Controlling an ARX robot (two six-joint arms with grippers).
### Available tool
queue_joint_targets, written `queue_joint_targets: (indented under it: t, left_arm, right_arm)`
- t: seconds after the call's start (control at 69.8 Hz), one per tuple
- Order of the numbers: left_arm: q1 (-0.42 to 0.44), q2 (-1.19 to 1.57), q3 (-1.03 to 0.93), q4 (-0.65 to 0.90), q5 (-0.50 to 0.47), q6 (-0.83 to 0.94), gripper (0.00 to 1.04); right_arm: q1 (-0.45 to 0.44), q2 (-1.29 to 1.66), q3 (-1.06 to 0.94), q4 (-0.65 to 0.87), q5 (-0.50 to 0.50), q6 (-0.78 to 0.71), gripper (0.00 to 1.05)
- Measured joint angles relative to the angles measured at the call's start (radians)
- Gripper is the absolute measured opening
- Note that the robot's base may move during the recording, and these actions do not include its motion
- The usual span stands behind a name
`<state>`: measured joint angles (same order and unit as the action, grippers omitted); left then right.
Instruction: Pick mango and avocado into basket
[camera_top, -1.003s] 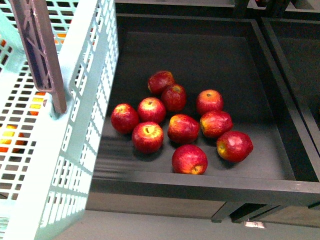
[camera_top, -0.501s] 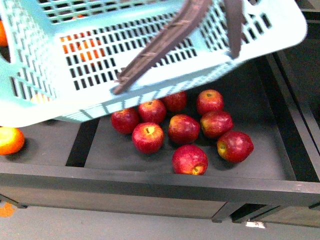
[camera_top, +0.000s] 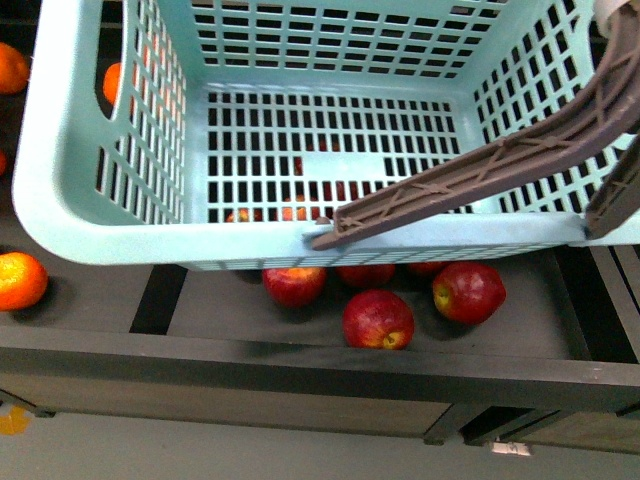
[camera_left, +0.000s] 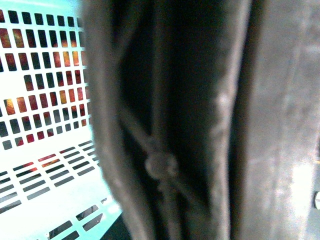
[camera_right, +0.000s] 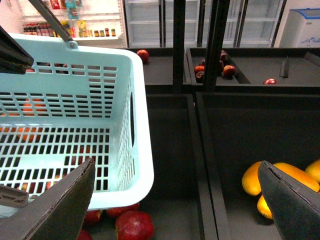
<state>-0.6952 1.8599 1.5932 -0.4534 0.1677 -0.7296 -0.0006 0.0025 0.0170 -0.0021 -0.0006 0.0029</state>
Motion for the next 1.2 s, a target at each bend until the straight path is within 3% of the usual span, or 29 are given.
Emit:
queue_joint_targets:
  t: [0.172, 0.243, 0.315, 0.487, 0.602, 0.702, 0.945, 1.203]
  left_arm:
    - [0.001, 0.0, 0.0, 0.0, 0.01, 0.002, 0.13]
    - [0.001, 0.0, 0.0, 0.0, 0.013, 0.004, 0.13]
    - [0.001, 0.0, 0.0, 0.0, 0.013, 0.003, 0.13]
    - [-0.001, 0.0, 0.0, -0.001, 0.01, 0.004, 0.13]
    - [-0.001, 0.0, 0.0, -0.001, 0.005, 0.007, 0.13]
    - [-0.001, 0.0, 0.0, -0.001, 0.008, 0.006, 0.13]
    - [-0.001, 0.0, 0.0, -0.001, 0.009, 0.006, 0.13]
    - [-0.001, 0.0, 0.0, -0.001, 0.008, 0.007, 0.13]
  right_arm:
    - [0.0, 0.0, 0.0, 0.0, 0.001, 0.0, 0.96]
    - [-0.006, 0.131, 0.089, -0.213, 0.103, 0.1, 0.96]
    - [-0.076, 0.287, 0.152, -0.297, 0.081, 0.181, 0.96]
    - [-0.36, 0.649, 0.278, -0.087, -0.128, 0.264, 0.96]
    - [-0.514, 0.939, 0.388, 0.142, -0.15, 0.259, 0.96]
    - [-0.596, 1.241, 0.499, 0.311, -0.146, 0.246, 0.96]
    - [-0.639, 1.844, 0.752, 0.414, -0.024, 0.123, 0.96]
    - [-0.587, 2.163, 0.982, 0.301, 0.005, 0.156, 0.96]
